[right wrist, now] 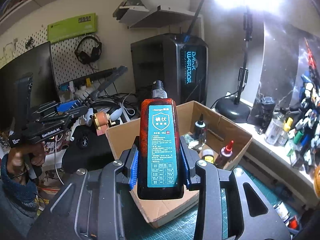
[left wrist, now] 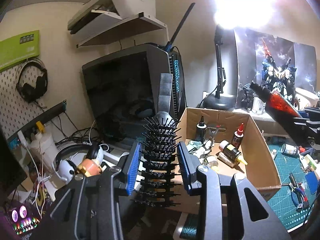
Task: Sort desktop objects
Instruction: 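Carry the red bottle and hairbrush over the cardboard box with both grippers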
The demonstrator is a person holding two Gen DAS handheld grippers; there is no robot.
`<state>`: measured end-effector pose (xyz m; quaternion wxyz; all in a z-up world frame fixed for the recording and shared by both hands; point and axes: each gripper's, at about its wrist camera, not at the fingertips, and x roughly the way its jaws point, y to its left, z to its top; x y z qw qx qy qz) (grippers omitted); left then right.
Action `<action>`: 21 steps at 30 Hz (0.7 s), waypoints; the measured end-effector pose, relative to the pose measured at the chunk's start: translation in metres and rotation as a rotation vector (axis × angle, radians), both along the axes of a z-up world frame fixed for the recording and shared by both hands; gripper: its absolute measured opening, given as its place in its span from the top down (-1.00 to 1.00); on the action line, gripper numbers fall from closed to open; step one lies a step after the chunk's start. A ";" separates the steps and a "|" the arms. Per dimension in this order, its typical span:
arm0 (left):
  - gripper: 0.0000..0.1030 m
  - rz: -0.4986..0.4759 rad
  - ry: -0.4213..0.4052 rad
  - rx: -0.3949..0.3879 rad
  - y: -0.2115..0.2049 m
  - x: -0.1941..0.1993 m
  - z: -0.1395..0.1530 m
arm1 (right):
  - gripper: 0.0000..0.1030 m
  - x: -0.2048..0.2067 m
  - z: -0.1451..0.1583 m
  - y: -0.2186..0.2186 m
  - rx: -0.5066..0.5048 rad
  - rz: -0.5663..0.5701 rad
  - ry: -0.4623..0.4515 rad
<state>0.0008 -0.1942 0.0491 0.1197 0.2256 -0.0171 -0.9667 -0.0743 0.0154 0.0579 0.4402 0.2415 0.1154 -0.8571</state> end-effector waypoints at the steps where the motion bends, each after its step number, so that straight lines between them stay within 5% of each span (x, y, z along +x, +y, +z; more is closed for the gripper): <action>1: 0.28 -0.006 -0.005 -0.001 0.000 -0.005 0.001 | 0.37 -0.003 0.001 -0.001 0.000 0.001 -0.001; 21: 0.28 -0.119 -0.138 -0.040 0.009 -0.108 0.003 | 0.37 -0.085 -0.019 -0.015 0.071 -0.054 -0.078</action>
